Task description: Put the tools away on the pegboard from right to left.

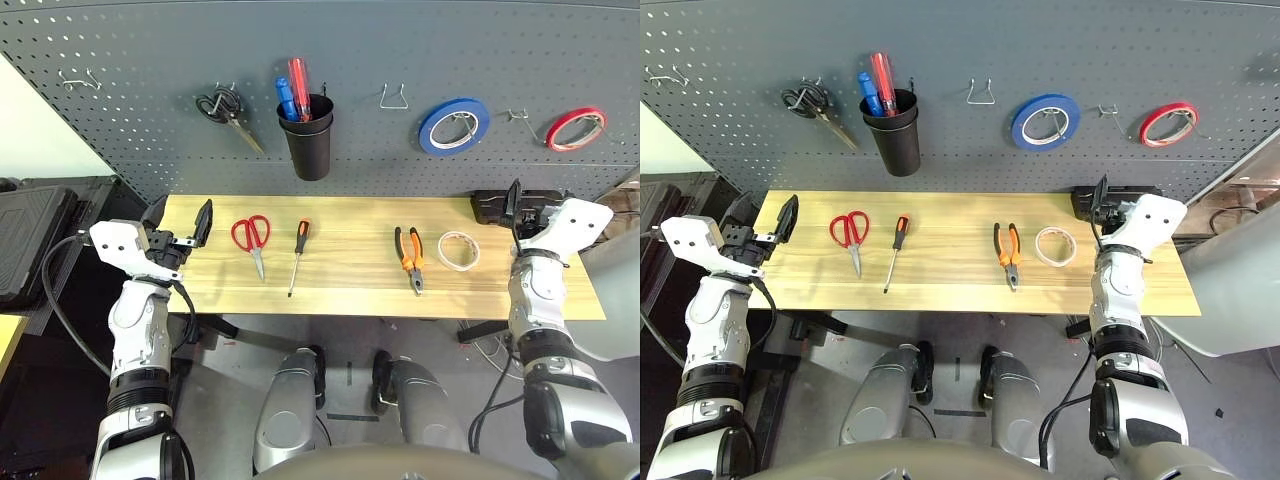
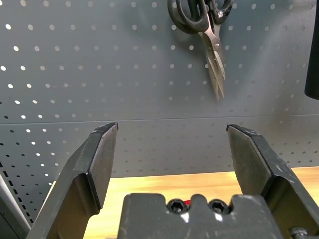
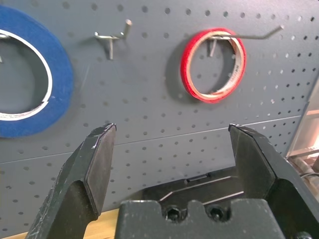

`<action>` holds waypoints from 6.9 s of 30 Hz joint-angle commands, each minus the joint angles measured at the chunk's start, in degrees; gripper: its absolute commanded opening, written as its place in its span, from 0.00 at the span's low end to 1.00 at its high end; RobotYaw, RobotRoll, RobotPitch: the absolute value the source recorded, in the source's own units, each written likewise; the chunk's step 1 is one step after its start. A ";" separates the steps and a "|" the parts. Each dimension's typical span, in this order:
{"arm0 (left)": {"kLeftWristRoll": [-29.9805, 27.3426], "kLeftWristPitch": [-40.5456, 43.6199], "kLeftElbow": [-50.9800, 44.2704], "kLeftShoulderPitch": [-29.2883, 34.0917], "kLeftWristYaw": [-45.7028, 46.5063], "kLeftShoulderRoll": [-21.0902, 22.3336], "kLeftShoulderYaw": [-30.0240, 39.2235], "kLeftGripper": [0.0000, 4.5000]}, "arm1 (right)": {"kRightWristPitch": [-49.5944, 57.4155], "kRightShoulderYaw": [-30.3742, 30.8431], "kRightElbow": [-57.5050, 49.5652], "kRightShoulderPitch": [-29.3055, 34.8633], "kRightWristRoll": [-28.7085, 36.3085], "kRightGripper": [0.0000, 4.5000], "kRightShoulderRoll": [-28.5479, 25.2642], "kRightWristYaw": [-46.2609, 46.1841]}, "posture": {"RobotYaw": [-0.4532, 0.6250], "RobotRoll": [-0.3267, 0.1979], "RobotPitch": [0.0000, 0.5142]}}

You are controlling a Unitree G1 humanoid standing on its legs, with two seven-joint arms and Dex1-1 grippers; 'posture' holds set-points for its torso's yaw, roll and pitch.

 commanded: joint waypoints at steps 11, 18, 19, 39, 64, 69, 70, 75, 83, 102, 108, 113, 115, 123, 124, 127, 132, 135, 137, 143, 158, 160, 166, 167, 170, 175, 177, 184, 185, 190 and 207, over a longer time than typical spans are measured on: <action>-0.09 1.84 -1.25 2.00 -1.53 -0.11 -1.45 0.99 | 2.80 0.08 0.34 -0.25 -0.16 1.00 -0.67 1.15 | 0.57 0.62 0.36; -0.15 7.30 -6.12 4.68 -10.28 2.91 -6.56 0.99 | 13.72 3.42 -7.88 2.77 -2.35 1.00 -2.68 3.48 | 0.51 0.62 0.38; -0.06 7.83 -6.68 4.97 -11.26 3.24 -7.30 0.99 | 15.02 3.61 -9.04 3.28 -2.32 1.00 -2.89 3.94 | 0.50 0.62 0.38; 13.32 10.81 -12.02 4.41 -21.89 12.39 -24.19 0.99 | 39.32 14.23 -12.73 1.82 -5.46 1.00 -14.81 28.31 | 0.44 0.62 0.51; 17.72 14.84 -21.93 8.57 -18.40 13.71 -26.00 0.99 | 35.48 32.24 20.91 -18.91 -22.45 1.00 -16.06 46.61 | 0.53 0.62 0.68; 18.11 16.46 -23.95 9.66 -17.53 14.30 -25.99 0.99 | 35.33 33.14 25.20 -20.73 -24.61 1.00 -15.10 45.72 | 0.55 0.62 0.70; 18.17 16.63 -24.16 9.84 -17.36 14.37 -25.98 1.00 | 35.36 33.34 25.70 -20.83 -24.94 0.96 -14.95 45.60 | 0.55 0.62 0.70; 18.19 17.10 -24.77 10.42 -16.75 14.52 -26.02 1.00 | 35.09 33.25 26.73 -20.90 -25.50 0.61 -14.46 44.73 | 0.56 0.62 0.71; 16.85 16.44 -24.52 9.71 -16.85 13.58 -26.17 1.00 | 33.48 31.62 25.09 -19.74 -24.28 0.01 -16.25 42.93 | 0.55 0.62 0.67; 0.93 16.53 -31.59 7.17 -19.50 5.94 -22.82 1.00 | 14.94 19.24 -10.52 7.48 -19.21 0.01 -20.01 24.99 | 0.52 0.62 0.47; -1.91 17.23 -33.41 6.24 -19.61 5.01 -22.61 1.00 | 6.06 17.91 -15.48 12.51 -22.31 0.01 -20.10 15.63 | 0.51 0.62 0.43; -3.87 16.48 -33.93 5.69 -20.61 4.09 -22.65 1.00 | 1.18 17.04 -15.27 12.80 -23.78 0.01 -20.25 9.50 | 0.51 0.62 0.40; -4.58 16.26 -34.42 5.63 -21.27 3.88 -22.86 1.00 | -1.10 16.04 -14.46 12.00 -24.49 0.01 -20.79 6.91 | 0.51 0.62 0.38; -5.36 16.34 -35.35 4.11 -21.84 2.66 -23.33 1.00 | -5.74 13.93 -11.08 6.93 -24.43 0.01 -23.22 2.06 | 0.51 0.62 0.33; -5.26 16.34 -35.26 3.96 -21.88 2.56 -23.37 1.00 | -5.98 13.78 -10.57 6.20 -24.19 0.01 -23.36 1.93 | 0.51 0.62 0.33; -5.01 16.21 -34.93 3.57 -22.01 2.42 -23.45 1.00 | -6.72 13.73 -9.13 3.87 -23.99 0.01 -23.82 1.55 | 0.51 0.62 0.32; -4.76 16.07 -34.58 3.21 -22.18 2.51 -23.48 1.00 | -5.36 14.19 -5.60 -0.07 -23.24 0.01 -23.55 2.41 | 0.51 0.62 0.31; -4.64 16.42 -34.71 2.85 -21.96 2.62 -23.48 1.00 | -2.81 14.97 -1.30 -3.70 -22.58 0.01 -23.17 4.50 | 0.51 0.62 0.31; -4.51 16.68 -34.82 2.71 -21.83 2.76 -23.51 1.00 | -2.27 15.84 2.32 -6.62 -23.01 0.01 -23.16 5.63 | 0.51 0.62 0.32; -4.16 17.19 -35.08 2.63 -21.49 3.04 -23.66 1.00 | -0.56 18.13 12.14 -15.19 -24.08 0.01 -22.03 8.36 | 0.52 0.62 0.33; -2.60 17.95 -35.66 2.80 -20.43 3.58 -24.00 1.00 | 6.08 22.04 26.07 -27.76 -26.35 0.15 -18.17 6.77 | 0.55 0.62 0.36; -2.40 17.89 -35.71 2.87 -20.33 3.57 -24.02 1.00 | 4.15 22.08 25.73 -27.59 -26.29 0.29 -18.01 6.58 | 0.55 0.62 0.36; -1.61 17.62 -36.16 3.93 -20.20 4.07 -23.73 1.00 | -6.70 20.98 21.69 -22.02 -24.65 0.79 -18.93 6.12 | 0.56 0.62 0.38; -1.59 17.59 -36.20 4.07 -20.23 4.17 -23.70 1.00 | -7.53 20.89 21.21 -21.32 -24.39 0.88 -19.00 6.26 | 0.56 0.62 0.39; -1.50 17.38 -36.21 4.75 -20.45 4.74 -23.59 1.00 | -12.00 20.23 16.51 -15.39 -22.92 0.99 -19.03 6.19 | 0.56 0.62 0.40; -0.09 18.42 -35.78 5.25 -20.97 6.91 -23.87 1.00 | -12.78 19.23 5.14 -4.95 -20.63 0.99 -18.25 7.13 | 0.55 0.62 0.43; 1.49 19.52 -35.34 5.38 -21.16 8.69 -24.50 1.00 | -9.10 19.37 0.41 -1.42 -19.59 0.99 -17.71 8.81 | 0.54 0.62 0.44; 10.00 19.15 -31.04 5.66 -21.44 13.73 -28.30 1.00 | 20.46 19.91 -19.30 9.93 -12.72 0.99 -13.11 17.86 | 0.53 0.62 0.47; 11.20 18.37 -30.21 5.56 -21.43 14.17 -28.75 1.00 | 24.77 20.05 -21.75 10.85 -12.04 0.99 -12.39 18.84 | 0.53 0.62 0.48; 15.96 17.34 -27.74 4.94 -21.01 15.93 -30.29 1.00 | 41.07 19.65 -29.99 11.83 -10.04 0.99 -9.06 20.16 | 0.53 0.62 0.52; 23.01 16.58 -23.63 1.78 -20.99 17.12 -32.13 1.00 | 76.68 17.68 -30.09 -1.94 -7.32 0.99 0.38 15.39 | 0.54 0.62 0.59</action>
